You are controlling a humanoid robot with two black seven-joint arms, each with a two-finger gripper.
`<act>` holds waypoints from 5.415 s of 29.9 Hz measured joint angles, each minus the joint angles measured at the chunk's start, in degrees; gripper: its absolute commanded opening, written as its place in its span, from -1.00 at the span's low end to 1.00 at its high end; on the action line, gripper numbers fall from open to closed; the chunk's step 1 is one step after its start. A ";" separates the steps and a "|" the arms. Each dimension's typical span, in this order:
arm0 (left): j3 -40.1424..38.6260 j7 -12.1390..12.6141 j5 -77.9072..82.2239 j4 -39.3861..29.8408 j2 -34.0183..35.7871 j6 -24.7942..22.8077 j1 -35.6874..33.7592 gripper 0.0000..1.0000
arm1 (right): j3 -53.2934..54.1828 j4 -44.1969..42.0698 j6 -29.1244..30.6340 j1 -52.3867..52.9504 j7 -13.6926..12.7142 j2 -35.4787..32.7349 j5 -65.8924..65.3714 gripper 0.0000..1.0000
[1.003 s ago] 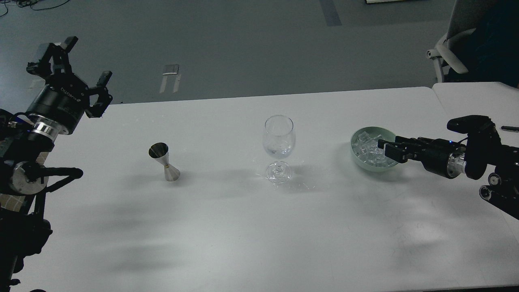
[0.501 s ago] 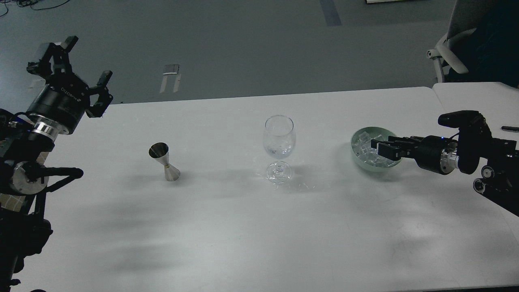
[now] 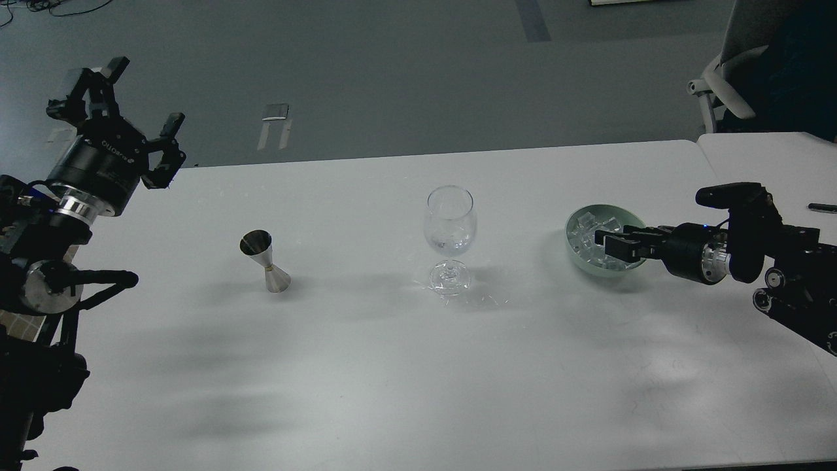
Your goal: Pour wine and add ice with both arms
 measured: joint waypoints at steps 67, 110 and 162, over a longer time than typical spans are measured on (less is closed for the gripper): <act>-0.07 -0.44 0.00 -0.71 -0.26 0.04 0.53 0.96 | -0.21 14.61 2.15 6.26 -2.75 -12.21 5.28 -0.44; 0.02 -0.34 0.61 -0.76 -0.30 0.10 0.73 0.96 | -32.31 22.40 14.67 51.68 -2.53 7.67 15.98 -0.35; 0.01 -0.18 -0.26 3.15 3.36 -4.35 -1.28 0.96 | 6.14 -4.83 7.74 27.99 -0.52 15.17 55.72 0.98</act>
